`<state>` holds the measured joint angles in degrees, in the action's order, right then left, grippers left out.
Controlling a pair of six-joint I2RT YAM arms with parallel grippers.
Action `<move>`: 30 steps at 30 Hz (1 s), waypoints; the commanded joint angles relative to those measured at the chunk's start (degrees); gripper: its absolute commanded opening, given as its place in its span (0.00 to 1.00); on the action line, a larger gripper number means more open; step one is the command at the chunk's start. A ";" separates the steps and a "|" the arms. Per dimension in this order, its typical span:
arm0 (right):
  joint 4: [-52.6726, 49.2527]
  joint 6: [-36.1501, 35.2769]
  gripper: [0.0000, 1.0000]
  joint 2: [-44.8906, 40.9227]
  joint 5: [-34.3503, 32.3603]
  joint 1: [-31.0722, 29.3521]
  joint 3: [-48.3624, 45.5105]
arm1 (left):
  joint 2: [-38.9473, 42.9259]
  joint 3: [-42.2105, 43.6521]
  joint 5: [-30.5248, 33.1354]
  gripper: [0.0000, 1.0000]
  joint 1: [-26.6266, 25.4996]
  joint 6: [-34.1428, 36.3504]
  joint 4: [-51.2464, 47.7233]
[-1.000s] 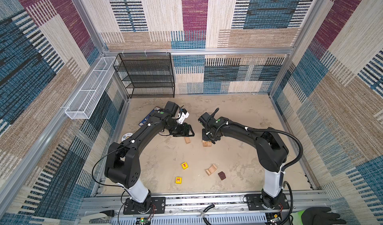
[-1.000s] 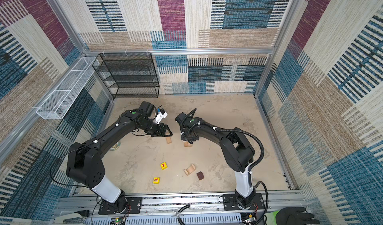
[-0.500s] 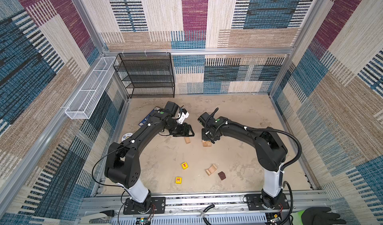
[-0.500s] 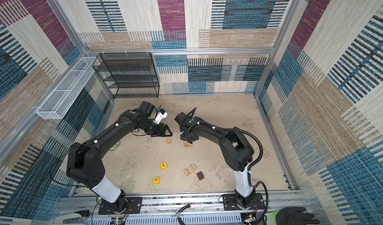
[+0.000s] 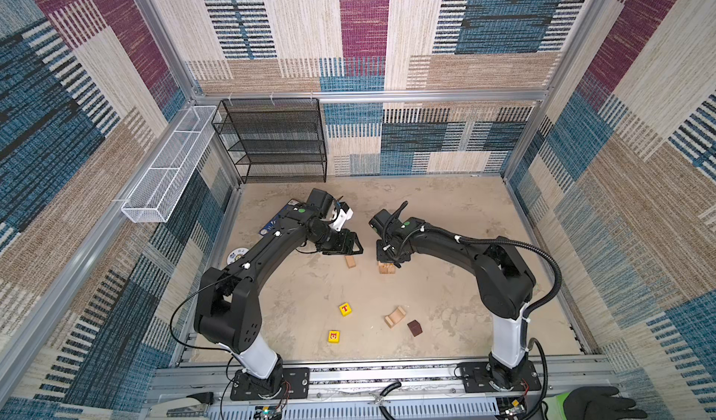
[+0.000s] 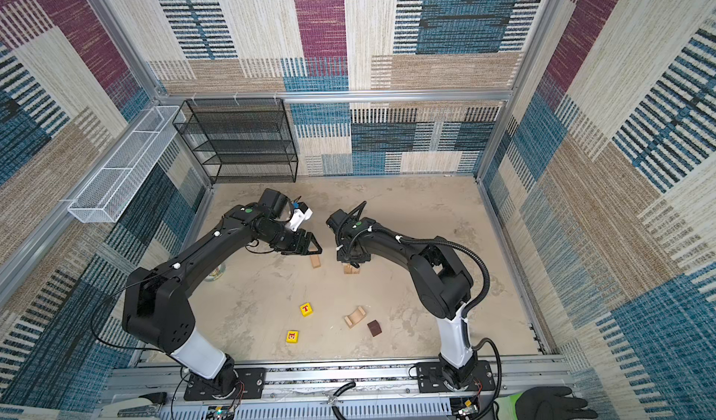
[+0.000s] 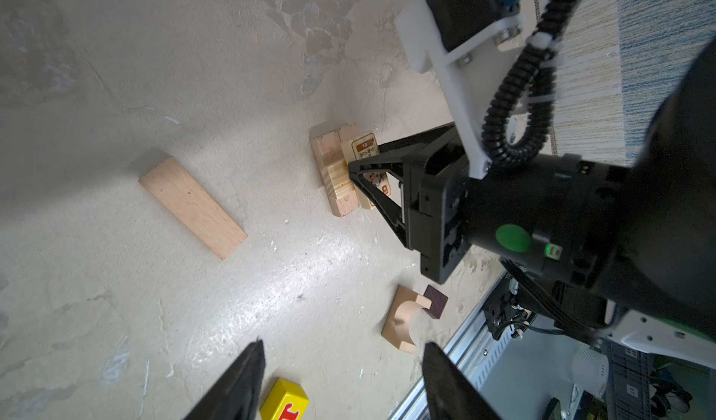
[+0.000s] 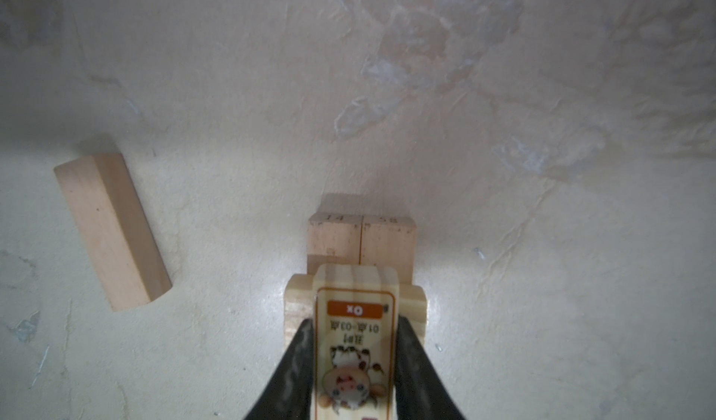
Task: Build the wood block tower
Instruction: 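Lower the printed block onto the pine block atop the tower, adjusting it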
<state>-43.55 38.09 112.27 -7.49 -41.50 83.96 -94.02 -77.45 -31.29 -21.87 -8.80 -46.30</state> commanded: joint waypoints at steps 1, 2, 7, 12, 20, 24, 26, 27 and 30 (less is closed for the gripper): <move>-0.26 0.75 0.32 0.14 0.28 0.10 0.38 | 0.54 -0.12 0.52 0.69 0.16 0.36 -0.29; -0.31 0.76 0.32 0.09 0.28 0.10 0.37 | 0.57 -0.08 0.46 0.69 0.16 0.36 -0.37; -0.38 0.76 0.49 -0.02 0.44 0.23 0.32 | 0.57 -0.03 0.38 0.69 0.16 0.36 -0.36; -0.62 0.76 0.69 0.19 0.76 0.31 0.35 | 0.55 -0.03 0.63 0.69 0.16 0.27 -0.37; -1.20 1.29 0.64 -0.84 0.25 0.27 0.45 | 0.64 0.02 0.93 0.69 0.20 0.32 -0.37; -1.64 1.90 0.61 -2.76 -0.40 0.28 -0.80 | 0.61 0.02 0.91 0.69 0.17 0.27 -0.36; -1.70 1.61 0.60 -3.73 -0.72 0.26 -1.87 | 0.63 0.02 0.82 0.69 0.17 0.27 -0.37; -1.95 1.35 0.59 -4.00 -0.94 0.20 -2.11 | 0.70 0.02 0.84 0.69 0.18 0.27 -0.39; -1.60 -0.38 0.55 -5.44 -0.41 0.14 -3.44 | 0.81 0.09 0.90 0.69 0.20 0.27 -0.31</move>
<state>-45.15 38.87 108.22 -7.51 -41.23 81.43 -93.62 -77.43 -30.35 -21.76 -8.82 -46.30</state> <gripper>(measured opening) 0.563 0.689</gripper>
